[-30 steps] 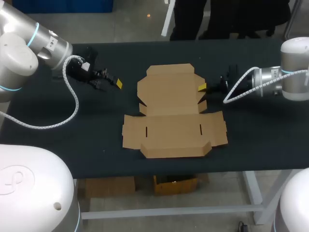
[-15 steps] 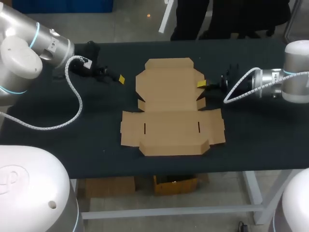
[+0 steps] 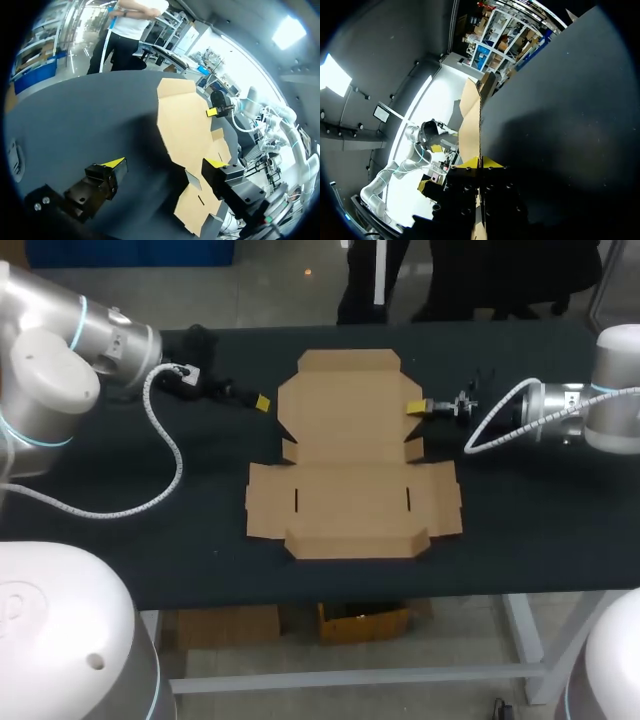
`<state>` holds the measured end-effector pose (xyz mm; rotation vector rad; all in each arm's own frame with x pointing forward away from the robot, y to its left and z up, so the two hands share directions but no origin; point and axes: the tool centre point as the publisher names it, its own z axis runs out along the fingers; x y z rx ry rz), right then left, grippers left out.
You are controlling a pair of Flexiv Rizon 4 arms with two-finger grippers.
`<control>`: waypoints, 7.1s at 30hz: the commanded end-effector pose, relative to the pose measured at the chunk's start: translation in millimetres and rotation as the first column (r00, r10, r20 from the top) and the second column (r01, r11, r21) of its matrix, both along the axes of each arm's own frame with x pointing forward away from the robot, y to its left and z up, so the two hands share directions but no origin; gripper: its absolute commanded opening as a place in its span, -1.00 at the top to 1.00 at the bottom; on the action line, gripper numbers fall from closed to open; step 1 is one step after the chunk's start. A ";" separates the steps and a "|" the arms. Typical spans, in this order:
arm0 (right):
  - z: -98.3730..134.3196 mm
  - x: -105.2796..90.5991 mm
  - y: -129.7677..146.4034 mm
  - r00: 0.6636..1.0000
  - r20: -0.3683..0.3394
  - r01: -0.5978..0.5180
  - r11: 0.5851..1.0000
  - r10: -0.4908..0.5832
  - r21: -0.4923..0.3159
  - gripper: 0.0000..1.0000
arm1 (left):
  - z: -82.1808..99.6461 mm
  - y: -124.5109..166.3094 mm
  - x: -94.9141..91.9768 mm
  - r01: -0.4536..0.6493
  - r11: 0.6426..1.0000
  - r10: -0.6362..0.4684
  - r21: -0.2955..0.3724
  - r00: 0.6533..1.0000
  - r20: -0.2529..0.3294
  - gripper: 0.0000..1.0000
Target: Assemble the packaging by folding the flat box into shape, placing the metal phone stand inside, and closing the box properly
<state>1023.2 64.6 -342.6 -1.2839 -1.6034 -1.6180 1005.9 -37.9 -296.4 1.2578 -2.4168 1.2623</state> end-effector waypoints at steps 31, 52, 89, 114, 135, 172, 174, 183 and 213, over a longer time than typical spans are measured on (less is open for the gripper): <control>20.4 6.1 8.4 0.991 0.134 -0.021 0.997 0.011 0.074 1.00 | -4.6 -45.9 25.0 0.153 0.965 -0.136 -0.215 0.986 0.092 -0.40; 24.4 12.2 10.1 0.984 0.176 -0.030 0.994 0.011 0.110 1.00 | -5.9 -78.8 31.4 0.229 0.934 -0.208 -0.275 0.973 0.105 0.04; 30.5 14.7 19.2 0.977 0.211 -0.057 0.989 0.027 0.138 1.00 | -5.5 -102.4 33.9 0.275 0.905 -0.249 -0.325 0.961 0.119 0.35; 32.8 13.0 19.2 0.975 0.223 -0.059 0.987 0.025 0.150 1.00 | -3.4 -103.4 33.5 0.286 0.898 -0.256 -0.335 0.958 0.131 0.95; 42.4 11.5 10.8 0.974 0.225 -0.059 0.991 0.030 0.123 -0.14 | -1.3 -100.6 35.7 0.305 0.889 -0.271 -0.342 0.952 0.146 1.00; 70.7 -47.7 -41.3 0.964 0.259 0.093 0.988 -0.058 -0.126 1.00 | 39.9 -109.6 76.3 0.449 0.839 -0.320 -0.307 0.864 0.390 1.00; 71.6 -52.7 -43.8 0.963 0.263 0.093 0.986 -0.055 -0.135 1.00 | 42.4 -111.4 77.2 0.457 0.837 -0.323 -0.302 0.856 0.403 1.00; 74.9 -83.4 -52.2 0.949 0.311 0.127 0.966 -0.052 -0.227 1.00 | 52.6 -120.3 82.3 0.514 0.811 -0.340 -0.281 0.803 0.489 1.00; 72.4 -98.4 -55.2 0.949 0.313 0.124 0.954 -0.034 -0.272 1.00 | 57.9 -124.2 82.6 0.539 0.797 -0.349 -0.274 0.780 0.519 1.00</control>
